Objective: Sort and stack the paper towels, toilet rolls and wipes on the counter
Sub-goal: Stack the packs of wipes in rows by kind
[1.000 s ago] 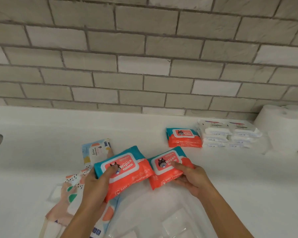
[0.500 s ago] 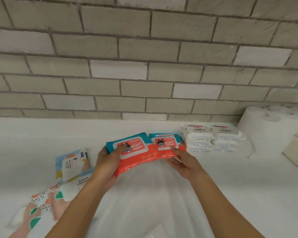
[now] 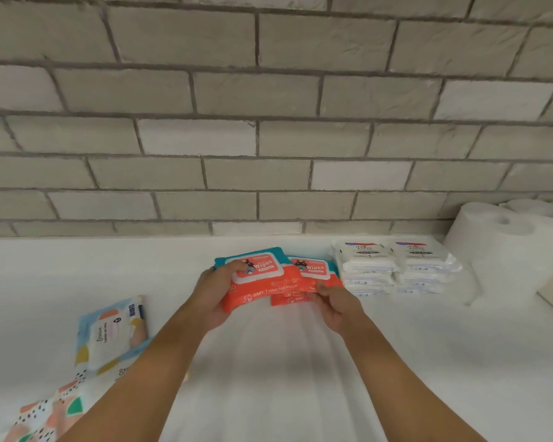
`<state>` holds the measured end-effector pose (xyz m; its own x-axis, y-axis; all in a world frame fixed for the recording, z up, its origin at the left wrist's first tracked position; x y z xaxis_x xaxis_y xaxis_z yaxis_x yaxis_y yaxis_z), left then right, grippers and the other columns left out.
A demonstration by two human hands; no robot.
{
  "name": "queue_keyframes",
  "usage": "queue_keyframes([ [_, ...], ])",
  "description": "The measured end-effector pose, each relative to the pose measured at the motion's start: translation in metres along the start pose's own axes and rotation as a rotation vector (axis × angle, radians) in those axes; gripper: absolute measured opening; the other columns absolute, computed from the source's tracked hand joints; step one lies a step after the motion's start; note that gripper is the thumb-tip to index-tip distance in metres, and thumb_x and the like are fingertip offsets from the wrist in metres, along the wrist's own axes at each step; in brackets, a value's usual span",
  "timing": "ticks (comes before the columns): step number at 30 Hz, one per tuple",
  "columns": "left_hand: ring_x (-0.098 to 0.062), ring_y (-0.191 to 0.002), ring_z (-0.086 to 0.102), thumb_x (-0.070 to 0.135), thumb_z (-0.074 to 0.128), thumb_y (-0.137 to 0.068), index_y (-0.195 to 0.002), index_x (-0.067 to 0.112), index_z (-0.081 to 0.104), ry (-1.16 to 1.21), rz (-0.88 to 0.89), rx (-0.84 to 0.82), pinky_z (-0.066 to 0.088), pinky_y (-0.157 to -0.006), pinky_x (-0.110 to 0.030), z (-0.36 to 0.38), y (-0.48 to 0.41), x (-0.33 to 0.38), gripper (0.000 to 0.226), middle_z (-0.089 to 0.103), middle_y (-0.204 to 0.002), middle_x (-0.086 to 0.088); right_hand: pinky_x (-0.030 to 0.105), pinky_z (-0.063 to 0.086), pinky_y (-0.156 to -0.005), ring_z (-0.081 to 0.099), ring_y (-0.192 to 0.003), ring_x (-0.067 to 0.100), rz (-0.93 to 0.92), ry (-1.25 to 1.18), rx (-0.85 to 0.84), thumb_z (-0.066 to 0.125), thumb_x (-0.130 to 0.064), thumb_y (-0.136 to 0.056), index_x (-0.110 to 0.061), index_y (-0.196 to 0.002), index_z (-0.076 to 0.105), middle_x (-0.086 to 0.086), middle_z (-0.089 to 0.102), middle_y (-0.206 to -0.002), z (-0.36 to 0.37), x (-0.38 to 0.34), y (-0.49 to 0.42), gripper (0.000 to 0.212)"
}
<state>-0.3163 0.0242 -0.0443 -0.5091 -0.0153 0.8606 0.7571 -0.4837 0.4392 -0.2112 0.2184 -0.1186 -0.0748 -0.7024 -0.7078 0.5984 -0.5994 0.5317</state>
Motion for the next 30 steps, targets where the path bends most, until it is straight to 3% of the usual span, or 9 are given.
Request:
queue_keyframes([
  [5, -0.026, -0.09, 0.071, 0.016, 0.074, -0.081, -0.127, 0.014, 0.056, -0.028, -0.005, -0.008, 0.06, -0.072, -0.035, 0.011, -0.021, 0.01, 0.049, 0.072, -0.105, -0.013, 0.035, 0.063, -0.063, 0.068, -0.102, 0.032, -0.049, 0.003, 0.098, 0.069, -0.001, -0.087, -0.01, -0.123, 0.057, 0.016, 0.067, -0.116, -0.009, -0.002, -0.005, 0.039],
  [10, -0.023, -0.089, 0.072, 0.017, 0.074, -0.083, -0.125, 0.016, 0.057, -0.066, 0.004, -0.034, 0.06, -0.07, -0.033, 0.023, -0.032, 0.013, 0.045, 0.073, -0.103, -0.011, 0.038, 0.063, -0.065, 0.072, -0.096, 0.031, -0.105, 0.079, 0.091, 0.072, -0.006, -0.085, -0.014, -0.119, 0.06, 0.013, 0.07, -0.111, -0.011, -0.005, -0.007, 0.037],
  [14, -0.023, -0.087, 0.072, 0.019, 0.072, -0.086, -0.123, 0.017, 0.056, -0.088, -0.005, -0.033, 0.059, -0.071, -0.033, 0.029, -0.036, 0.011, 0.041, 0.072, -0.101, -0.01, 0.037, 0.063, -0.06, 0.075, -0.074, 0.025, -0.137, 0.313, 0.172, 0.076, -0.024, -0.084, -0.018, -0.111, 0.062, 0.007, 0.074, -0.096, -0.012, -0.01, -0.008, 0.031],
  [18, -0.023, -0.086, 0.071, 0.019, 0.071, -0.087, -0.123, 0.018, 0.056, -0.114, -0.01, -0.032, 0.059, -0.067, -0.032, 0.032, -0.039, 0.008, 0.039, 0.071, -0.102, -0.009, 0.036, 0.062, -0.058, 0.072, -0.068, 0.021, -0.238, 0.532, 0.257, 0.075, -0.036, -0.083, -0.019, -0.101, 0.06, 0.001, 0.069, -0.083, -0.017, -0.015, -0.004, 0.029],
  [23, -0.024, -0.089, 0.071, 0.019, 0.071, -0.087, -0.126, 0.018, 0.055, -0.139, -0.026, -0.055, 0.059, -0.066, -0.033, 0.037, -0.044, 0.004, 0.042, 0.071, -0.106, -0.01, 0.03, 0.059, -0.05, 0.072, -0.065, 0.022, -0.264, 0.445, 0.322, 0.069, -0.035, -0.09, -0.014, -0.106, 0.058, 0.006, 0.07, -0.083, -0.028, -0.013, 0.006, 0.028],
  [26, -0.025, -0.09, 0.072, 0.017, 0.071, -0.087, -0.127, 0.017, 0.056, -0.171, -0.037, -0.087, 0.059, -0.065, -0.033, 0.044, -0.048, 0.002, 0.042, 0.072, -0.107, -0.011, 0.033, 0.059, -0.055, 0.071, -0.067, 0.023, -0.279, 0.361, 0.365, 0.061, -0.031, -0.095, -0.012, -0.111, 0.053, 0.009, 0.069, -0.086, -0.036, -0.013, 0.014, 0.027],
  [28, -0.025, -0.089, 0.073, 0.015, 0.072, -0.086, -0.124, 0.016, 0.057, -0.188, -0.046, -0.117, 0.06, -0.065, -0.034, 0.051, -0.05, 0.001, 0.041, 0.073, -0.105, -0.011, 0.036, 0.06, -0.059, 0.071, -0.071, 0.025, -0.272, 0.288, 0.303, 0.058, -0.031, -0.097, -0.013, -0.112, 0.052, 0.009, 0.069, -0.088, -0.035, -0.012, 0.019, 0.025],
  [30, -0.027, -0.089, 0.073, 0.014, 0.074, -0.084, -0.123, 0.016, 0.058, -0.213, -0.057, -0.144, 0.061, -0.071, -0.038, 0.059, -0.052, 0.0, 0.043, 0.073, -0.105, -0.012, 0.038, 0.061, -0.065, 0.074, -0.077, 0.027, -0.208, 0.197, 0.105, 0.059, -0.032, -0.097, -0.014, -0.112, 0.058, 0.012, 0.074, -0.091, -0.021, -0.011, 0.023, 0.024],
])
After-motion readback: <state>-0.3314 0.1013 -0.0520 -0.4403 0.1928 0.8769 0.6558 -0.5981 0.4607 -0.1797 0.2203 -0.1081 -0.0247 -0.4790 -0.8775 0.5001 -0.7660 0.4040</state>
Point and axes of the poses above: each hand's wrist, its own y-axis away from the middle knuckle, its own z-axis out of the palm, x = y × z, the point moved 5 cm from there along -y, towards the middle knuckle
